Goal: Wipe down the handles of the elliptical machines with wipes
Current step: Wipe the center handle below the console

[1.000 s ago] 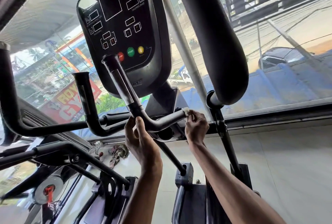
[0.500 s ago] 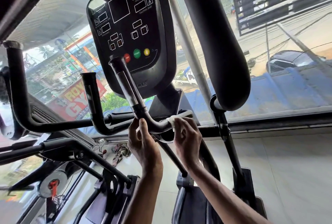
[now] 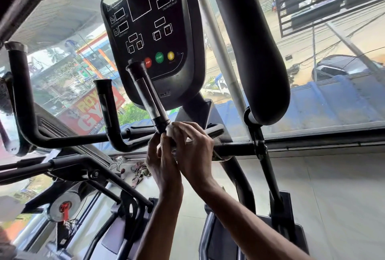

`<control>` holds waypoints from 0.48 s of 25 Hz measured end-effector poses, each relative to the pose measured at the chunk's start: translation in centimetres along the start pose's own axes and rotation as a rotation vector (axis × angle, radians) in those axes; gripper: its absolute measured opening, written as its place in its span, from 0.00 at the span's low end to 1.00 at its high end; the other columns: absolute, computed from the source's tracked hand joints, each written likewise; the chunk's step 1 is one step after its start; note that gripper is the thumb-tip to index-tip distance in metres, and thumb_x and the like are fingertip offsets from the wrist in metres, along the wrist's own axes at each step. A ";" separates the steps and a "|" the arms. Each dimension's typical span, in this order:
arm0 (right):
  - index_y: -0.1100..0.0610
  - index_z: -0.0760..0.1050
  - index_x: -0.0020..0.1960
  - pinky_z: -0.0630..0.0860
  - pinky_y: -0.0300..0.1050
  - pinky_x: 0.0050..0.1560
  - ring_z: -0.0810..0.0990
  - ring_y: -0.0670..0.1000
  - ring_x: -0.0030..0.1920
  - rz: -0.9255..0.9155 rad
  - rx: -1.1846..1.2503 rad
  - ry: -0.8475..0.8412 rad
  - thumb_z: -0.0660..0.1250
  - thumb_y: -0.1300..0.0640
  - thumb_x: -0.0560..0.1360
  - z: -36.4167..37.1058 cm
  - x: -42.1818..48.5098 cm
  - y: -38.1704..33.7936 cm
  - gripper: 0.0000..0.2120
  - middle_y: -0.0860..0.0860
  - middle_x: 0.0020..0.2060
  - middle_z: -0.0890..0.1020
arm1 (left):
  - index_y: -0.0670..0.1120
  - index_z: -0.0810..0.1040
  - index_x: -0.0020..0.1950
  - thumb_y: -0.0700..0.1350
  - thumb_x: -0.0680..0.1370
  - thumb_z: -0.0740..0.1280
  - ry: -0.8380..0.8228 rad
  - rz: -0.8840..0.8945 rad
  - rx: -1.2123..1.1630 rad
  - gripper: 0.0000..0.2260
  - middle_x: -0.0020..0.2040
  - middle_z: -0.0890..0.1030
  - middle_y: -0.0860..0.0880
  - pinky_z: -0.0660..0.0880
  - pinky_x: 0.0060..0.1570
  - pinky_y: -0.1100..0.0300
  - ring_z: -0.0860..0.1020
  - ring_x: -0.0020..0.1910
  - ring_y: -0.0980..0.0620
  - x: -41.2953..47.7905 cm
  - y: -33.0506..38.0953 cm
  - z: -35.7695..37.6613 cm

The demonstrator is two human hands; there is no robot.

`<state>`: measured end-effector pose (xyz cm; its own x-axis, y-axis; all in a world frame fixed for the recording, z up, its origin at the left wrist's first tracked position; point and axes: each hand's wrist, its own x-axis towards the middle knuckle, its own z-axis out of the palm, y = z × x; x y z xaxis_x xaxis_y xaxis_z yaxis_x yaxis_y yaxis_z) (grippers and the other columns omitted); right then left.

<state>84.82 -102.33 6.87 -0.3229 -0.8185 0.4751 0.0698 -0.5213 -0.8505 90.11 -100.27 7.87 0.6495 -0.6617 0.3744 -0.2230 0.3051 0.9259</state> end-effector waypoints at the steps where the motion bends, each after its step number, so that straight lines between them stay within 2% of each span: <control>1: 0.56 0.87 0.51 0.76 0.33 0.51 0.84 0.42 0.48 -0.018 0.034 -0.003 0.72 0.60 0.80 0.1 -0.2 -0.2 0.05 0.46 0.48 0.86 | 0.41 0.83 0.57 0.43 0.84 0.66 -0.012 0.012 0.019 0.09 0.45 0.87 0.49 0.79 0.46 0.54 0.84 0.44 0.50 0.0 0.1 0.0; 4: 0.57 0.86 0.53 0.80 0.41 0.52 0.84 0.47 0.50 -0.168 -0.026 -0.012 0.72 0.60 0.80 -1.1 -0.9 1.7 0.05 0.49 0.49 0.86 | 0.52 0.86 0.51 0.48 0.80 0.67 0.015 -0.031 -0.014 0.08 0.46 0.87 0.50 0.78 0.55 0.45 0.84 0.47 0.46 0.2 0.4 -0.1; 7: 0.56 0.87 0.50 0.79 0.45 0.49 0.84 0.46 0.46 -0.066 -0.064 -0.007 0.71 0.63 0.79 -0.5 1.1 2.0 0.06 0.48 0.46 0.87 | 0.55 0.87 0.49 0.50 0.78 0.67 0.049 -0.047 -0.025 0.08 0.49 0.87 0.49 0.77 0.60 0.40 0.84 0.53 0.43 0.1 0.5 0.2; 9: 0.57 0.87 0.51 0.80 0.44 0.50 0.84 0.46 0.48 -0.083 -0.020 -0.039 0.71 0.63 0.79 -0.1 1.0 1.5 0.06 0.49 0.48 0.87 | 0.53 0.86 0.51 0.49 0.79 0.66 0.036 -0.024 -0.039 0.09 0.51 0.87 0.47 0.77 0.60 0.40 0.84 0.54 0.43 0.0 0.3 0.1; 12: 0.57 0.87 0.54 0.80 0.44 0.53 0.84 0.49 0.51 -0.261 -0.060 -0.082 0.72 0.61 0.81 -2.2 -0.3 4.6 0.05 0.49 0.50 0.86 | 0.57 0.85 0.47 0.50 0.79 0.66 0.046 0.007 -0.001 0.08 0.46 0.87 0.54 0.78 0.54 0.48 0.83 0.48 0.53 0.1 0.3 0.3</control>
<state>83.12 -103.98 2.33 -0.2453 -0.6766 0.6943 -0.0625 -0.7037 -0.7078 89.85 -100.45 8.15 0.6809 -0.6273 0.3780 -0.2272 0.3098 0.9233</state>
